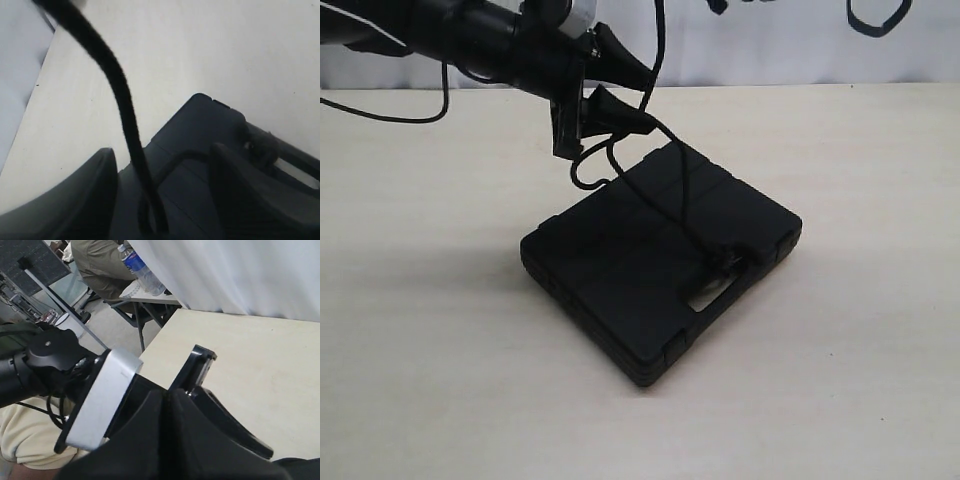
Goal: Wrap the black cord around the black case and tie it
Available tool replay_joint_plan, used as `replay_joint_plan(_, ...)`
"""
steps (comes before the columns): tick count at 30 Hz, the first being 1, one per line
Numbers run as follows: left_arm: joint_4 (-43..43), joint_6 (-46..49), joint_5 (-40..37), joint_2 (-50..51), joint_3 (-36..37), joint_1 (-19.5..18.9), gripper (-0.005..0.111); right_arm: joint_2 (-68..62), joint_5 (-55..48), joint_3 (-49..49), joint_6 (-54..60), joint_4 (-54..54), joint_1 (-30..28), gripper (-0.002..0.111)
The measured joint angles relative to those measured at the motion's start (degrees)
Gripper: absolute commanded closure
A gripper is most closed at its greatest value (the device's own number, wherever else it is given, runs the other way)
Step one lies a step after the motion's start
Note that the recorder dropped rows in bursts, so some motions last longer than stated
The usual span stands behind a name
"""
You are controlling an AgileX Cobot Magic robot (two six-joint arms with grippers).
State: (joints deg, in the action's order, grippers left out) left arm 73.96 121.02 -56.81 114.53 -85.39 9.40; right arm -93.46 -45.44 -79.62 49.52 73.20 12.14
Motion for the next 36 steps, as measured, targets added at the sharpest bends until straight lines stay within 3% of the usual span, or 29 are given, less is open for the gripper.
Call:
replay_joint_plan(6,9.3,0.0,-0.8,1.1,0.0,0.0,0.053,0.0,-0.6,0.0,0.0,-0.8,0.0,0.104)
replay_joint_plan(12,10.6,0.0,-2.8,1.2,0.0,0.0,0.054,0.0,-0.6,0.0,0.1,-2.0,0.0,0.104)
replay_joint_plan(22,10.7,0.0,-4.8,1.2,0.0,0.0,0.091,0.0,-0.6,0.0,0.1,-2.1,0.0,0.104)
replay_joint_plan(27,10.7,0.0,-2.2,1.2,0.0,0.0,0.106,0.0,-0.6,0.0,0.1,-2.1,0.0,0.103)
replay_joint_plan(29,10.7,-0.5,-0.4,1.2,0.0,0.0,0.107,0.0,-0.6,0.0,0.1,-2.2,0.0,0.096)
replay_joint_plan(34,10.8,-7.1,4.5,1.2,0.0,0.0,0.107,0.0,0.5,0.0,-7.7,-11.8,0.0,0.044)
replay_joint_plan(36,11.9,-9.9,7.7,1.2,0.0,-0.1,0.107,0.0,1.0,0.0,-16.1,-22.3,-0.9,0.042)
